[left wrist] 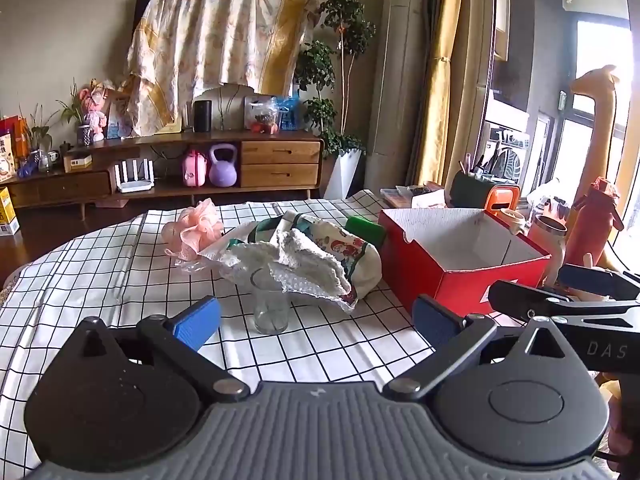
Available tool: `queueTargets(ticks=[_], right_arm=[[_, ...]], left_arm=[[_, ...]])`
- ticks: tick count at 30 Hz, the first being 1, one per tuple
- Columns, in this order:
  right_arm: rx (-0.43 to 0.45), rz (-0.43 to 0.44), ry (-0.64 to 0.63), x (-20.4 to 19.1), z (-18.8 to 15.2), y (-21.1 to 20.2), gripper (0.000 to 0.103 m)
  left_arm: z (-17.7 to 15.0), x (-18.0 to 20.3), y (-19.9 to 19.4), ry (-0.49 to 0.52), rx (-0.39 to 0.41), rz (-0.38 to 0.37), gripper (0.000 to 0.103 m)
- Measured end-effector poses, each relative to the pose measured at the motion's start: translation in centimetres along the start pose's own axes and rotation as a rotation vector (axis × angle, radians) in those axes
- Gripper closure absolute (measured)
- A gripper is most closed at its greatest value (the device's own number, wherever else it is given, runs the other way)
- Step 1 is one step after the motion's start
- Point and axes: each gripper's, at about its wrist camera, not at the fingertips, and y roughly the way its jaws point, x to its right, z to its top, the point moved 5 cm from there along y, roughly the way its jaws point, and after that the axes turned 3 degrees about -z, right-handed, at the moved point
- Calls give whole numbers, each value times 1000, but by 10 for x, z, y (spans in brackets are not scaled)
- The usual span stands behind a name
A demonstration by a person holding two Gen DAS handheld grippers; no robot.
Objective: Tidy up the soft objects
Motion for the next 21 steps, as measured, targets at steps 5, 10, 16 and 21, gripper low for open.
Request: queueTargets(ticks=[5,10,16,21], right_arm=[[0,-2,2,-1,0,1,0],[1,2,-5,-3,-1,1,0],[-3,8,-6,-4,-2,0,0],[-10,9,-7,-2,-2,-1,0]], left_arm=[[-1,0,-1,-4,0,1,0],[-1,-1,-1,-8,-2,4,0],[-2,-4,0,-19,-10,-4,0],[-1,-5,-1,-27,-6,-9,0]])
